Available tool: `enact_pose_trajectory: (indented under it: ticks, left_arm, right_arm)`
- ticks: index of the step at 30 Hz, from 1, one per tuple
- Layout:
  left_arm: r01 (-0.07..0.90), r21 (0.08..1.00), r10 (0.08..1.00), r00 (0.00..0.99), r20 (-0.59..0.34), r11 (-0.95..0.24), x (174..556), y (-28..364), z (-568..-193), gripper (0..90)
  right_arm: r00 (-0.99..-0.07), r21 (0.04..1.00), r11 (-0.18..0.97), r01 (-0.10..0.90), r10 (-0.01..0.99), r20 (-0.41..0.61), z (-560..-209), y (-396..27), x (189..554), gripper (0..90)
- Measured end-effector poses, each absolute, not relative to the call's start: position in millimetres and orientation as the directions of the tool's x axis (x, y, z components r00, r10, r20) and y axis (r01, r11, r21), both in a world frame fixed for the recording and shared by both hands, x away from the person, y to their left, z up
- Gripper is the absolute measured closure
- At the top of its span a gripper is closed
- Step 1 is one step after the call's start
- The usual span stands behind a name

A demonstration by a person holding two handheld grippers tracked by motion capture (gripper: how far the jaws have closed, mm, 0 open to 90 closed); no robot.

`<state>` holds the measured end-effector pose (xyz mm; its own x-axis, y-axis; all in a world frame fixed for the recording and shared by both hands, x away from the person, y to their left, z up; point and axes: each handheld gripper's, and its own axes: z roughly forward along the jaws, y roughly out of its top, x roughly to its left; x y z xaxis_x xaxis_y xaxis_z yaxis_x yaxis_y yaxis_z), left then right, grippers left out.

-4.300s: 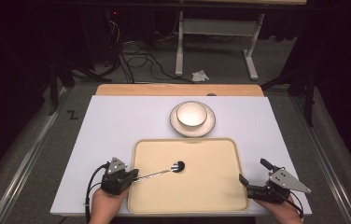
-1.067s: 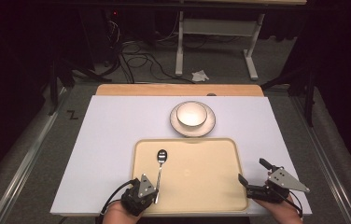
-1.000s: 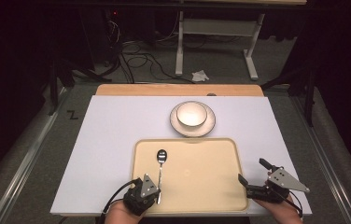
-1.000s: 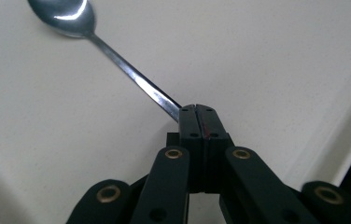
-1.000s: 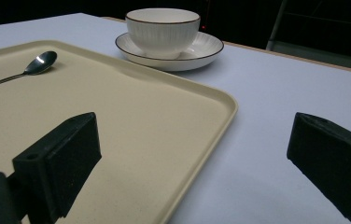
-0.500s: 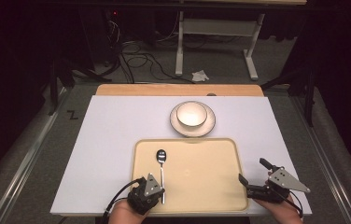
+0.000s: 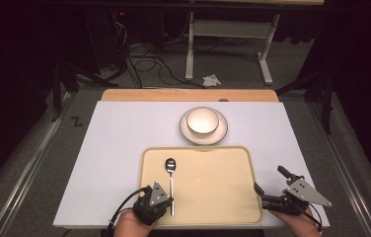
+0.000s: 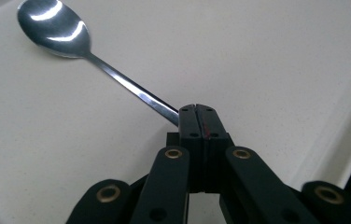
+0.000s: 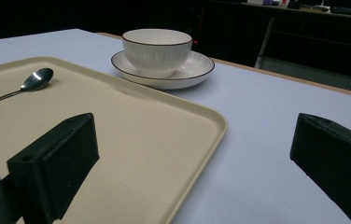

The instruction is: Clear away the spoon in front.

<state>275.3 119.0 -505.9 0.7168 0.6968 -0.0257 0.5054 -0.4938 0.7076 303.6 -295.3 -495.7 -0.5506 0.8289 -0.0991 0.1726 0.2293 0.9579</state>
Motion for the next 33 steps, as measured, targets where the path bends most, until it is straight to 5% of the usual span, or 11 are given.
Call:
enact_pose_trajectory:
  ticks: [23, 33]
  left_arm:
    - [0.458, 0.879, 0.898, 0.431, -0.089, -0.133, 291, 260, -487, 4.5]
    - [0.458, 0.881, 0.911, 0.402, -0.087, -0.118, 291, 262, -486, 2.0]
  right_arm:
    - [-0.530, 0.968, 0.212, 0.136, 0.841, -0.110, -485, -295, 299, 0.4]
    - [-0.528, 0.968, 0.212, 0.135, 0.842, -0.110, -485, -297, 299, 0.4]
